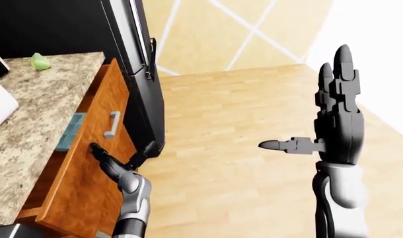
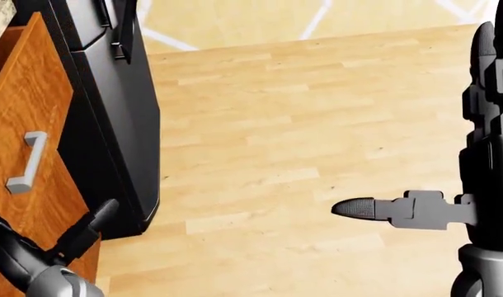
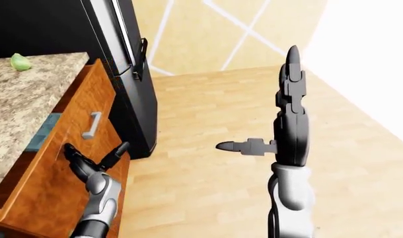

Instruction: Close the right drawer.

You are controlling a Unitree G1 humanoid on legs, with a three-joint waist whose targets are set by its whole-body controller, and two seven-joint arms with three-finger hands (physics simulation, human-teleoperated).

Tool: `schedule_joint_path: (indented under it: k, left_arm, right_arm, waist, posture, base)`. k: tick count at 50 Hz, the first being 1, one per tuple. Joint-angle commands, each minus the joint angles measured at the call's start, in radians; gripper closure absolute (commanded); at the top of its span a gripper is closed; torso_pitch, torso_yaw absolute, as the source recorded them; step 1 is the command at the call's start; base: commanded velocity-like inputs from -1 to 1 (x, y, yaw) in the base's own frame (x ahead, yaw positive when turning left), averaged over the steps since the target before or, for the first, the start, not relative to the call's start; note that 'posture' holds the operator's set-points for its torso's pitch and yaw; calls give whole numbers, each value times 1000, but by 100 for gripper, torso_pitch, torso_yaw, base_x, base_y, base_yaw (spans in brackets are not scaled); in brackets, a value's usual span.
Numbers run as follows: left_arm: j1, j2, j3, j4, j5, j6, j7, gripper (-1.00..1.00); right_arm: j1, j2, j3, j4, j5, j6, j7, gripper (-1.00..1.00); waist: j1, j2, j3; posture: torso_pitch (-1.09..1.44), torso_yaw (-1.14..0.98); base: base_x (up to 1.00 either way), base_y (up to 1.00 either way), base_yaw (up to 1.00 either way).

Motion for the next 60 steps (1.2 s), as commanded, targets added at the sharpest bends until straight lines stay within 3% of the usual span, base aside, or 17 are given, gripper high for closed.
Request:
schedule_joint_path:
  k: [1, 26, 60]
  left_arm:
    - [-8, 22, 45, 3, -49, 8, 38, -100]
    - [-39, 79, 82, 70, -116, 4, 63, -100]
    - [-109, 196, 138, 308, -228, -92, 55, -100]
  right_arm:
    - [-19, -5, -2, -32, -1, -22, -5, -100]
    - [-18, -7, -4, -18, 0, -39, -3, -100]
    - [-17, -6, -2, -18, -3, -37, -2, -100]
  waist:
    - [8, -7, -11]
    - [10, -2, -13]
    - [0, 7, -12]
  posture:
    - [0, 0]
    - [0, 0]
    - [0, 0]
  base:
    - [0, 0, 0]
    - [0, 0, 0]
    - [0, 0, 0]
